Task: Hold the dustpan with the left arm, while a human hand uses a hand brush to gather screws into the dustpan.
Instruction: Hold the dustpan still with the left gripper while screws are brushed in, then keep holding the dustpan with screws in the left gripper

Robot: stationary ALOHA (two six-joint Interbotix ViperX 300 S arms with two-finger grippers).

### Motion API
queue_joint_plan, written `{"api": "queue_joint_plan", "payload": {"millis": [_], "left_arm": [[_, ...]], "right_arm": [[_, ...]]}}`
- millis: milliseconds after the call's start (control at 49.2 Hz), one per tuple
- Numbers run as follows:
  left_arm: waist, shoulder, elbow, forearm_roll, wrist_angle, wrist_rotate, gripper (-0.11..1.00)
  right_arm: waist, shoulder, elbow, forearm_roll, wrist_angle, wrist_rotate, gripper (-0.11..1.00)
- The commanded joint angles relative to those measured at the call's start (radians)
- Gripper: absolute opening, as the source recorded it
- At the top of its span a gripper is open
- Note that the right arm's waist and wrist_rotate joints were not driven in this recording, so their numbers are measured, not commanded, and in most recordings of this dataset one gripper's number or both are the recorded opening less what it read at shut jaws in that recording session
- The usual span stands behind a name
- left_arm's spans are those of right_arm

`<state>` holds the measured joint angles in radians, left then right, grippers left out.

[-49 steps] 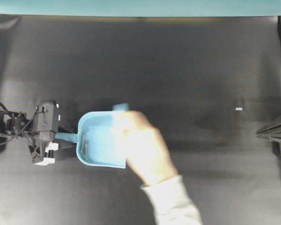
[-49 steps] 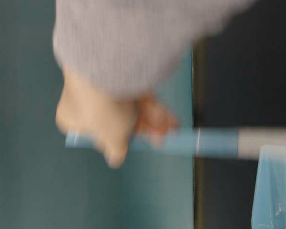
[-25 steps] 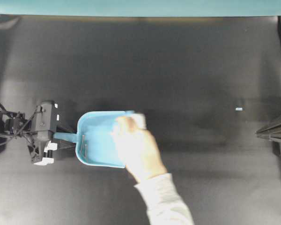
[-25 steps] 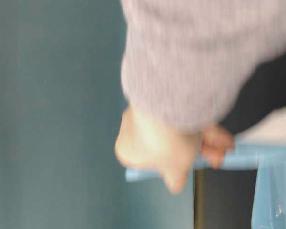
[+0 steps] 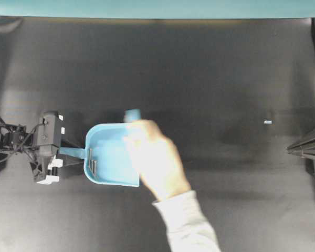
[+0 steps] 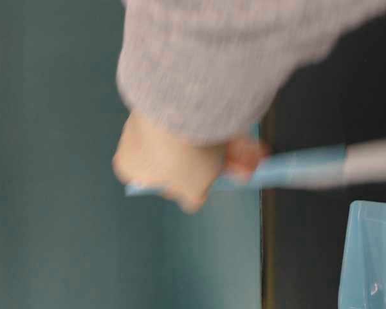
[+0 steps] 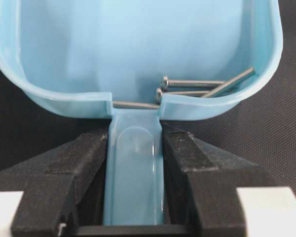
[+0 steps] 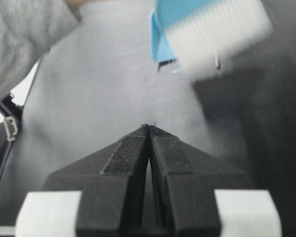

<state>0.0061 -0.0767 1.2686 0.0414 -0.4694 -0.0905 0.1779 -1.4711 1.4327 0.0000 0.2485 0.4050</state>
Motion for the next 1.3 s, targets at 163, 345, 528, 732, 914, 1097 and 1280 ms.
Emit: {"api": "queue_joint_plan", "payload": {"millis": [163, 345, 528, 732, 914, 1097, 1280], "left_arm": [[0.008, 0.009, -0.009, 0.003, -0.006, 0.009, 0.29], [0.012, 0.032, -0.037, 0.003, -0.003, 0.011, 0.29], [0.02, 0.086, -0.075, 0.003, -0.008, 0.035, 0.29], [0.021, 0.097, -0.061, 0.003, -0.08, 0.034, 0.29], [0.026, 0.092, -0.029, 0.003, -0.232, 0.035, 0.29], [0.029, 0.086, -0.006, 0.003, -0.301, 0.035, 0.29], [0.029, 0.084, -0.003, 0.003, -0.328, 0.037, 0.29]], "right_arm": [[0.0, 0.005, -0.006, -0.003, -0.009, -0.002, 0.0], [0.0, 0.005, -0.006, -0.003, -0.009, -0.002, 0.0], [0.0, 0.005, -0.006, -0.003, -0.009, -0.002, 0.0], [0.0, 0.005, -0.006, -0.003, -0.009, -0.002, 0.0], [0.0, 0.005, -0.006, -0.003, -0.009, -0.002, 0.0], [0.0, 0.005, -0.005, -0.003, -0.009, 0.0, 0.0], [0.0, 0.005, -0.006, -0.003, -0.009, 0.0, 0.0]]}}
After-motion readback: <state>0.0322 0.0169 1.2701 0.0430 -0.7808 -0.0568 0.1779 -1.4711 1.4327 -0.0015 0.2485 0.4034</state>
